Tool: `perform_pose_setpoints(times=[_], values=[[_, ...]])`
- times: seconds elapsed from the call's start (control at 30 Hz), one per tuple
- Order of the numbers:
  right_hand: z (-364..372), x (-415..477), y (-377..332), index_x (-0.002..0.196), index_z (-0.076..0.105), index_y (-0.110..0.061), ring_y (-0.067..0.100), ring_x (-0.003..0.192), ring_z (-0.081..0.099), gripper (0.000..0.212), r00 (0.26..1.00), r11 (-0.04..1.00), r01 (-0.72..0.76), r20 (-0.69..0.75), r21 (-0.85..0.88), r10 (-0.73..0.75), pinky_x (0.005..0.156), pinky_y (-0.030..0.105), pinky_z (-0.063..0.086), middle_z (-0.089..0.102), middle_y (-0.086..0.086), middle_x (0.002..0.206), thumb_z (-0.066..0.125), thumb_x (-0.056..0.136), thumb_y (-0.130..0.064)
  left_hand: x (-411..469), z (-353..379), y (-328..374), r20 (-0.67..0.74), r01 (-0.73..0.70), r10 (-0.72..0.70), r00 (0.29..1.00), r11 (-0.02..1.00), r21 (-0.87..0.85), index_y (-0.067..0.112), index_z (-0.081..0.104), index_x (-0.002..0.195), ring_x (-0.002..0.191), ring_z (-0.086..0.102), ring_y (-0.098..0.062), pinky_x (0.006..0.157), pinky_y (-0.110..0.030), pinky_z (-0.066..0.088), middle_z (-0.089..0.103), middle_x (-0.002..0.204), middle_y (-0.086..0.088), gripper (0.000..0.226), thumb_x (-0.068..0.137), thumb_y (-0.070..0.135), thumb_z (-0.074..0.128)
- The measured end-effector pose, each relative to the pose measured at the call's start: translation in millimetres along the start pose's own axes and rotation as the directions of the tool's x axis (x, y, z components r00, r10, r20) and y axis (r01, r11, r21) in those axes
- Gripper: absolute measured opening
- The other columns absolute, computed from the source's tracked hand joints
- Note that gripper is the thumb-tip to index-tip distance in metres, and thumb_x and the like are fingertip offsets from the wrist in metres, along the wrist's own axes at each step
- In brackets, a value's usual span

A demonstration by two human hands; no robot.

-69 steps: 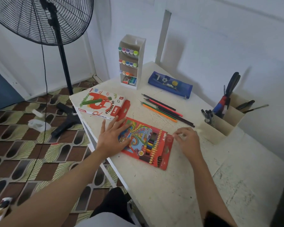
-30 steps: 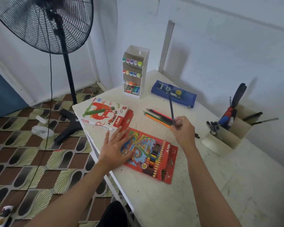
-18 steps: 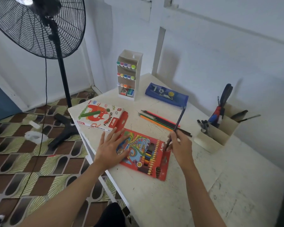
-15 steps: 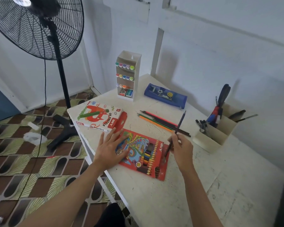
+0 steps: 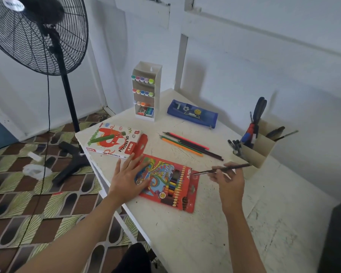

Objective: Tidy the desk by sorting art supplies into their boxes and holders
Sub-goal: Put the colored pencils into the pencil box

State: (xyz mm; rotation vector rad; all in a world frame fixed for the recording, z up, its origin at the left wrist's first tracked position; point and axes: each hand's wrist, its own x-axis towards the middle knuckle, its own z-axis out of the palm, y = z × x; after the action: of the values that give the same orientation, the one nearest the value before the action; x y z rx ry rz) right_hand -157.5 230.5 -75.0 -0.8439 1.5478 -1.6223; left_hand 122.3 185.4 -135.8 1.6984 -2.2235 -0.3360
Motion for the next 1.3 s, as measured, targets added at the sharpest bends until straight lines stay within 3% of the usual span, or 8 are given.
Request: perform_pose_setpoints(times=[0.23,0.33,0.47,0.63,0.9,1.07,1.17,1.3], values=[[-3,-7,13,0.092,0.056,-0.008,0.018,0.072,0.065,0.026,0.982,0.984,-0.155,-0.096,0.09,0.163,0.061,0.021,0.052,0.065,0.013,0.091,0.034,0.102,-0.018,0,1,-3,-0.023,-0.029,0.028,0.999,0.999,-0.024,0.042,0.032,0.142,0.145,0.003,-0.01,0.116,-0.044,-0.009,0.026,0.153,0.015,0.093,0.068,0.091,0.004],[-2,-8,18,0.108,0.052,-0.007,0.014,0.067,0.059,0.015,0.96,0.972,-0.216,-0.159,0.093,0.228,0.054,0.012,0.05,0.06,0.01,0.083,0.04,0.1,-0.01,0,0,-2,-0.03,-0.04,0.039,0.999,0.999,-0.013,0.041,0.033,0.142,0.145,0.003,-0.012,0.115,-0.043,-0.01,0.025,0.152,0.016,0.092,0.069,0.089,0.004],[0,-11,20,0.126,0.029,-0.021,0.022,0.071,0.068,0.045,0.945,0.949,-0.235,-0.177,0.21,0.274,0.061,0.02,0.056,0.067,0.017,0.086,0.051,0.093,0.001,0,-1,-1,-0.019,-0.043,0.043,0.999,0.999,0.004,0.041,0.033,0.143,0.145,0.002,-0.012,0.115,-0.043,-0.01,0.023,0.153,0.017,0.091,0.07,0.089,0.006],[-5,-4,18,0.103,0.046,-0.014,0.023,0.063,0.068,0.01,0.93,0.934,-0.22,-0.228,0.282,0.288,0.061,0.029,0.059,0.066,0.02,0.083,0.04,0.099,-0.006,0,-1,-1,0.008,-0.034,0.034,0.999,0.999,0.028,0.043,0.028,0.143,0.145,-0.001,-0.01,0.115,-0.04,-0.013,0.019,0.154,0.019,0.092,0.068,0.09,0.003],[-19,1,19,0.089,0.063,-0.005,0.016,0.064,0.061,0.014,0.983,0.95,-0.176,-0.103,-0.257,0.154,0.058,0.015,0.049,0.067,0.01,0.082,0.05,0.092,-0.003,0,1,-2,0.005,-0.029,0.029,1.0,1.0,0.009,0.043,0.029,0.143,0.145,0.0,-0.01,0.115,-0.041,-0.012,0.02,0.154,0.018,0.086,0.071,0.087,0.011],[-20,-1,21,0.093,0.062,-0.005,0.019,0.067,0.061,0.018,0.969,0.969,-0.243,-0.061,-0.056,0.239,0.063,0.026,0.05,0.068,0.013,0.083,0.047,0.097,-0.015,0,2,-3,0.0,-0.029,0.029,1.0,0.999,0.013,0.043,0.029,0.143,0.145,0.001,-0.009,0.115,-0.04,-0.012,0.022,0.154,0.017,0.083,0.073,0.085,0.014],[-26,1,24,0.092,0.064,-0.008,0.017,0.066,0.056,0.026,0.975,0.954,-0.221,-0.063,-0.2,0.212,0.062,0.025,0.048,0.065,0.01,0.08,0.044,0.099,-0.023,0,3,-4,0.0,-0.029,0.029,1.0,1.0,0.008,0.044,0.028,0.143,0.145,0.0,-0.008,0.114,-0.04,-0.013,0.02,0.154,0.018,0.089,0.07,0.088,0.004],[-27,5,25,0.094,0.07,-0.016,0.01,0.08,0.055,0.015,0.952,0.85,-0.027,0.245,-0.526,0.182,0.066,0.017,0.04,0.061,-0.001,0.086,0.055,0.094,-0.021,0,1,-3,0.004,-0.021,0.021,1.0,1.0,0.003,0.044,0.029,0.142,0.145,0.0,-0.008,0.115,-0.041,-0.012,0.022,0.154,0.017,0.076,0.075,0.078,0.02]])
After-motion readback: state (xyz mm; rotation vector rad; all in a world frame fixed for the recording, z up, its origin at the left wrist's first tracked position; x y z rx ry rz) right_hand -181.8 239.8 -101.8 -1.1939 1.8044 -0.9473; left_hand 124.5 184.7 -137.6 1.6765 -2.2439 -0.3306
